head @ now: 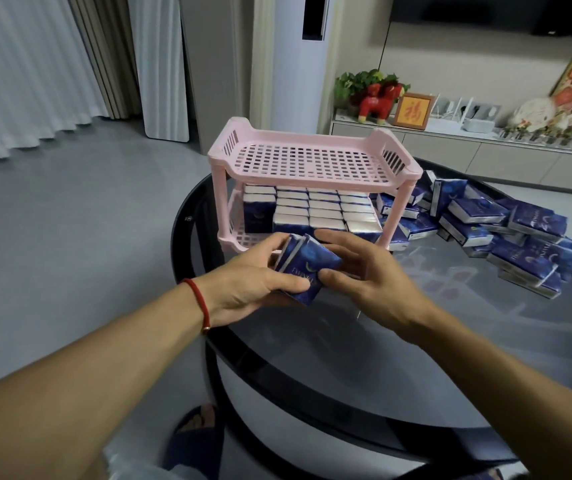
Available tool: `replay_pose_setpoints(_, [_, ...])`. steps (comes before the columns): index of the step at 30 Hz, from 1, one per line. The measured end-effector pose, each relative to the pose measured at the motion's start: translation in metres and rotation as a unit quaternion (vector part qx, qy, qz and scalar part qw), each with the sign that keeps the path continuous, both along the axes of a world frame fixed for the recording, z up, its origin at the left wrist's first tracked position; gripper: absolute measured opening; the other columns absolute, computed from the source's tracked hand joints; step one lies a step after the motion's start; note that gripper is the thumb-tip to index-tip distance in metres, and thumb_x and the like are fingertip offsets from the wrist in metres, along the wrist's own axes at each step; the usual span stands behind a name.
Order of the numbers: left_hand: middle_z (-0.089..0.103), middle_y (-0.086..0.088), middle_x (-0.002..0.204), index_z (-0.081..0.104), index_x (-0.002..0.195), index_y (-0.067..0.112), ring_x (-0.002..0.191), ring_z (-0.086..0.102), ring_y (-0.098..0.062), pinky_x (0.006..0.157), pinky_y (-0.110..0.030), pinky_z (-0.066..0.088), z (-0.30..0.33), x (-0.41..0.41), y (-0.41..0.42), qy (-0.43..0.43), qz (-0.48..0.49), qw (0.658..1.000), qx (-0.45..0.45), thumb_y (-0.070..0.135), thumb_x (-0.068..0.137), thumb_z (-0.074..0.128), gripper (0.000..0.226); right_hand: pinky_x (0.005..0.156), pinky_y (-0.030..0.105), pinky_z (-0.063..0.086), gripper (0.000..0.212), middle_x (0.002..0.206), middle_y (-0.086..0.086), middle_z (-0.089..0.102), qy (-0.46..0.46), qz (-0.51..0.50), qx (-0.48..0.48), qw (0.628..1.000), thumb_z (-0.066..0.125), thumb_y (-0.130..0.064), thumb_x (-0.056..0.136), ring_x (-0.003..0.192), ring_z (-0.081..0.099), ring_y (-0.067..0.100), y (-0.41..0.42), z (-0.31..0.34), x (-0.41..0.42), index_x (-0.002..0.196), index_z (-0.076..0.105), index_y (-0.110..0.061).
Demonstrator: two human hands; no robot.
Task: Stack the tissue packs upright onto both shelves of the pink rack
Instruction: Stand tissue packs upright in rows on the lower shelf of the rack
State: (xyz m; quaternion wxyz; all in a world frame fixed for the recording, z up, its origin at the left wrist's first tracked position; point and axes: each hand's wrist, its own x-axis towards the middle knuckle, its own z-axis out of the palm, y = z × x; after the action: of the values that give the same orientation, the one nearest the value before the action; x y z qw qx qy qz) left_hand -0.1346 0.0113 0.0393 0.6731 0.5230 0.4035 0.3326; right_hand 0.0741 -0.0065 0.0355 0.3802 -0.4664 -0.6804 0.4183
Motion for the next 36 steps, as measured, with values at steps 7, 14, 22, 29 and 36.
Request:
replay_pose_setpoints(7, [0.071, -0.005, 0.125, 0.062, 0.13, 0.019, 0.118, 0.068, -0.023, 0.091, -0.036, 0.059, 0.012, -0.024, 0.002, 0.026, 0.09, 0.992, 0.086, -0.019, 0.077, 0.073, 0.066, 0.098, 0.035, 0.055, 0.051, 0.118, -0.007, 0.071, -0.008, -0.04, 0.041, 0.998, 0.076, -0.022, 0.09, 0.108, 0.066, 0.007, 0.007, 0.008, -0.028, 0.138, 0.059, -0.02])
replay_pose_setpoints(14, [0.069, -0.007, 0.125, 0.062, 0.13, 0.023, 0.115, 0.069, -0.023, 0.092, -0.039, 0.06, 0.017, -0.049, 0.002, 0.072, 0.125, 0.985, 0.096, -0.017, 0.077, 0.075, 0.067, 0.073, 0.016, 0.052, 0.033, 0.091, -0.012, 0.072, -0.105, -0.055, 0.137, 0.983, 0.078, -0.029, 0.083, 0.086, 0.067, -0.001, 0.02, 0.018, -0.054, 0.114, 0.068, -0.023])
replay_pose_setpoints(22, [0.056, 0.003, 0.123, 0.047, 0.133, 0.025, 0.104, 0.062, -0.016, 0.092, -0.036, 0.056, 0.005, -0.059, 0.017, 0.235, 0.32, 0.903, 0.165, 0.015, 0.073, 0.089, 0.074, 0.089, 0.037, 0.045, 0.043, 0.108, -0.009, 0.066, -0.245, -0.074, 0.24, 0.937, 0.074, -0.04, 0.079, 0.102, 0.053, 0.015, 0.05, 0.017, -0.071, 0.119, 0.065, -0.026])
replay_pose_setpoints(29, [0.066, 0.007, 0.119, 0.053, 0.128, 0.026, 0.105, 0.062, -0.002, 0.096, -0.03, 0.054, -0.009, -0.05, 0.031, 0.181, 0.283, 0.923, 0.186, 0.017, 0.069, 0.088, 0.069, 0.105, 0.052, 0.028, 0.063, 0.141, 0.0, 0.051, -0.359, -0.166, 0.214, 0.893, 0.073, -0.055, 0.078, 0.135, 0.032, 0.028, 0.072, 0.006, -0.081, 0.135, 0.058, -0.032])
replay_pose_setpoints(36, [0.07, 0.006, 0.107, 0.06, 0.122, 0.025, 0.097, 0.068, -0.012, 0.089, -0.033, 0.059, -0.025, -0.041, 0.053, 0.196, 0.308, 0.908, 0.204, 0.022, 0.068, 0.09, 0.062, 0.109, 0.056, 0.024, 0.071, 0.145, 0.009, 0.043, -0.46, -0.211, 0.185, 0.842, 0.065, -0.065, 0.078, 0.137, 0.03, 0.034, 0.079, 0.001, -0.095, 0.14, 0.051, -0.035])
